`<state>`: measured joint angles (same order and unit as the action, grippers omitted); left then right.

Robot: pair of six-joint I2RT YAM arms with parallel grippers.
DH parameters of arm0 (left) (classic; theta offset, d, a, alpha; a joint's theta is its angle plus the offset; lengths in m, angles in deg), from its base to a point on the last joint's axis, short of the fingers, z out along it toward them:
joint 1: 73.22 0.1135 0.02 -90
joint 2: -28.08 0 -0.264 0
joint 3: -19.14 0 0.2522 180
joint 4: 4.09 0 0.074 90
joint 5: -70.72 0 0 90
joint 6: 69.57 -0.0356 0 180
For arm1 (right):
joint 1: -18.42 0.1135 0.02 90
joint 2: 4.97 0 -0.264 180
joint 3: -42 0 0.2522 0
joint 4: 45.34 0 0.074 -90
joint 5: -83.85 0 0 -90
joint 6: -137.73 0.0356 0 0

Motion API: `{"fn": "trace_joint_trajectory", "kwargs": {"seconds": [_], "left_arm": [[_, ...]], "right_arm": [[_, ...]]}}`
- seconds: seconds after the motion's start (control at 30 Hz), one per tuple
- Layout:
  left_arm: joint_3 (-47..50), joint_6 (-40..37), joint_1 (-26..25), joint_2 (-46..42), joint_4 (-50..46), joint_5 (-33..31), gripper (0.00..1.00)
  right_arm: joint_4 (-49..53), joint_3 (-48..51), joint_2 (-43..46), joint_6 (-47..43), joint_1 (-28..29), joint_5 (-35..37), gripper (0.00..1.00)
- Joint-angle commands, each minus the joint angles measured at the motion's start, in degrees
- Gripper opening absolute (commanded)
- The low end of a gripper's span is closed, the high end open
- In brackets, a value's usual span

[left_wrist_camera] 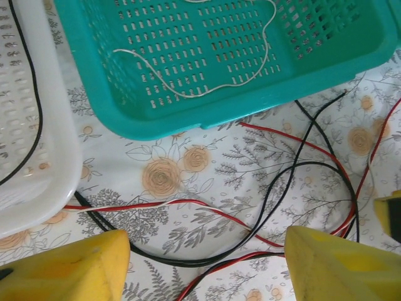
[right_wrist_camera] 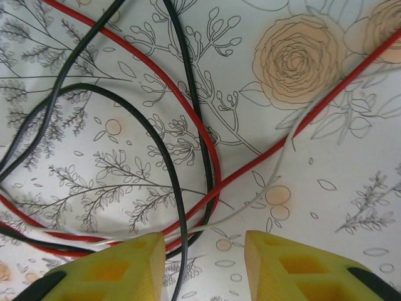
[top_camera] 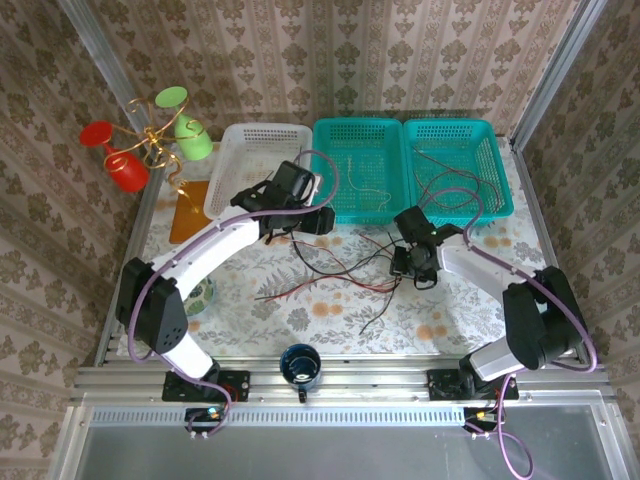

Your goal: Untangle the cables

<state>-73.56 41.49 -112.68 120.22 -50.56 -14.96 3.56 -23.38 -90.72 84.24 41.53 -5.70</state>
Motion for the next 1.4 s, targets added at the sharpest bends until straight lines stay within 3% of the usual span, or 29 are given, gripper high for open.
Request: {"fn": "trace_joint_trajectory", "kwargs": {"seconds": [0.0,0.33,0.83,1.0,1.17,1.37], "left_arm": [[0.3,1.4,-0.1,-1.3,1.2,0.8,0.67],[-1.5,0.4,0.0,-1.2,-0.5,0.4,0.66],[-1.7,0.3,-0.1,-2.0,-1.6,0.0,0.65],[-2.4,0.3,0.0,-1.8,-1.7,0.4,0.65],[-2.7,0.3,0.0,-1.8,-1.8,0.8,0.65],[-2.7,0.4,-0.2,-2.2,-2.2,0.7,0.65]], "right_arm": [[-2.2,-1.1,-2.3,-1.2,0.3,-1.1,0.38],[-4.0,-2.2,-7.4,-1.8,0.3,-3.0,0.35],[-2.8,-3.4,-6.3,-3.7,0.4,-2.1,0.05],[-3.1,-2.8,-5.2,-4.1,0.4,-1.6,0.06],[-4.0,-2.9,-7.6,-4.1,0.4,-1.7,0.15],[-4.1,-3.5,-9.6,-4.5,0.4,-2.3,0.08]]}}
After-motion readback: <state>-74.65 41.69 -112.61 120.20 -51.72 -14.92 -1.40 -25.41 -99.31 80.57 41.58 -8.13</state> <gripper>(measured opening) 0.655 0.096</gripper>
